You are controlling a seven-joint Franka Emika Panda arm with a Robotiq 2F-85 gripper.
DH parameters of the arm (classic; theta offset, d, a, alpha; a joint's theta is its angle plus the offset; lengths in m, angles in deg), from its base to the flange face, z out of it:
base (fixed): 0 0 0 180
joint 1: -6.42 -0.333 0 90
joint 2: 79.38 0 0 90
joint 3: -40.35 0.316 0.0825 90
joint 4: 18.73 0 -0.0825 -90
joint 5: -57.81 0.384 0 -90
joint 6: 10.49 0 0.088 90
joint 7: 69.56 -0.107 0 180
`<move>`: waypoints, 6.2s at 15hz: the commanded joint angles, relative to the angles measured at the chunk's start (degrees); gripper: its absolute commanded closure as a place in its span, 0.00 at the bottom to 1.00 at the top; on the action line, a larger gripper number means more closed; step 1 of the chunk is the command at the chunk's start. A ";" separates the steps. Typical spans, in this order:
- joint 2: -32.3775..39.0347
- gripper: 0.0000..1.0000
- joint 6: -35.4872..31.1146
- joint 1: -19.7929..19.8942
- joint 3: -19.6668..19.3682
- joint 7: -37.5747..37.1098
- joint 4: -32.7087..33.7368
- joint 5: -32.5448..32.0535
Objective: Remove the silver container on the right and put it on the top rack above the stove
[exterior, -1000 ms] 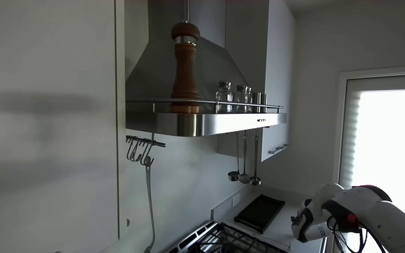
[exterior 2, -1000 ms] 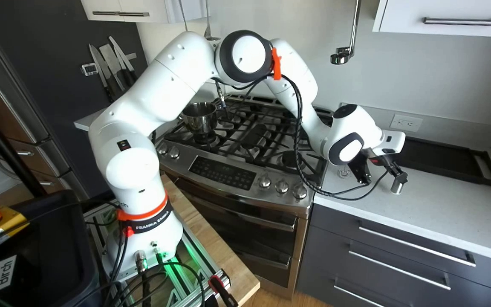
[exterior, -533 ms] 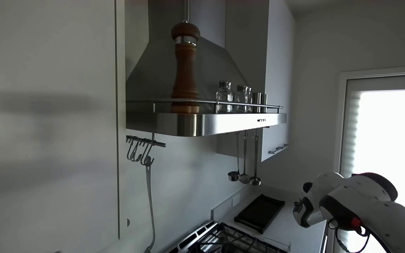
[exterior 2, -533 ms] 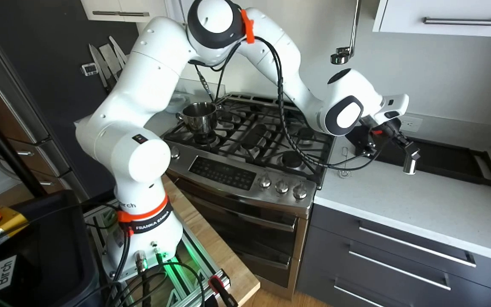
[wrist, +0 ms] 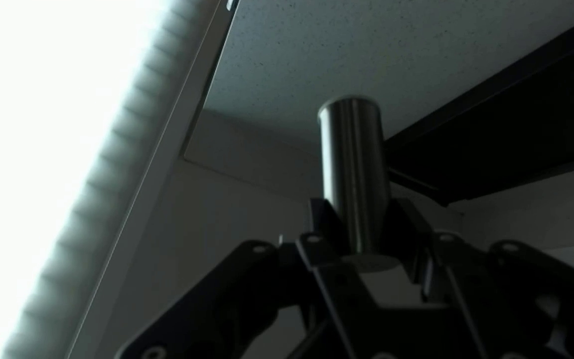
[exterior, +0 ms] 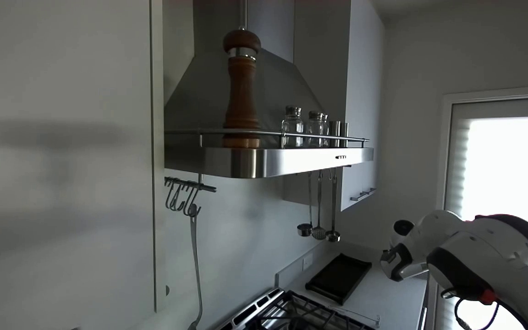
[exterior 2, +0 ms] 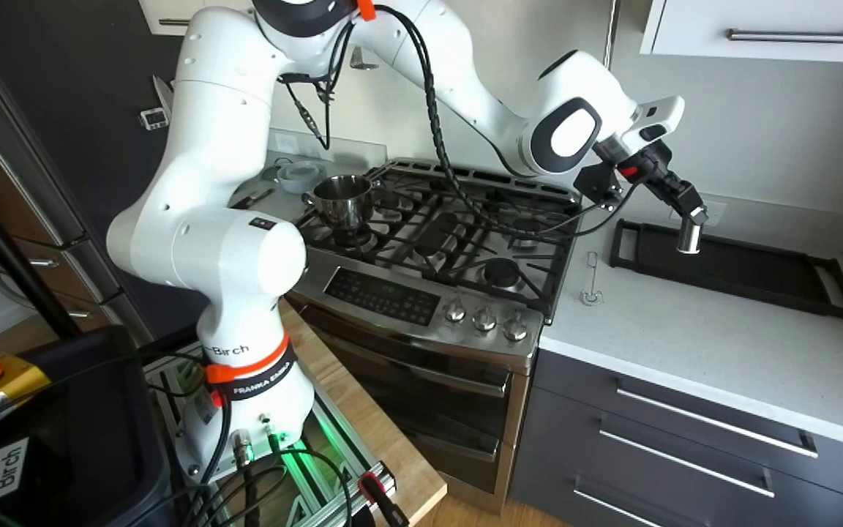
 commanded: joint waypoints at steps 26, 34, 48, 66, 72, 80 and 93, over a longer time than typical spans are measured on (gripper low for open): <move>-5.25 0.64 24.06 -43.77 -43.13 10.96 -0.40 -1.29; -3.83 0.89 24.49 -50.31 -51.74 14.41 1.25 0.29; -0.90 0.89 43.59 -66.62 -70.81 29.52 12.52 16.51; 0.95 0.89 47.92 -67.54 -77.69 27.67 22.21 24.95; 0.94 0.89 50.95 -67.26 -78.56 26.81 27.75 28.23; 1.57 0.64 50.01 -65.11 -76.46 27.26 28.68 27.90; -5.13 0.89 50.94 -65.03 -74.93 21.89 42.66 31.02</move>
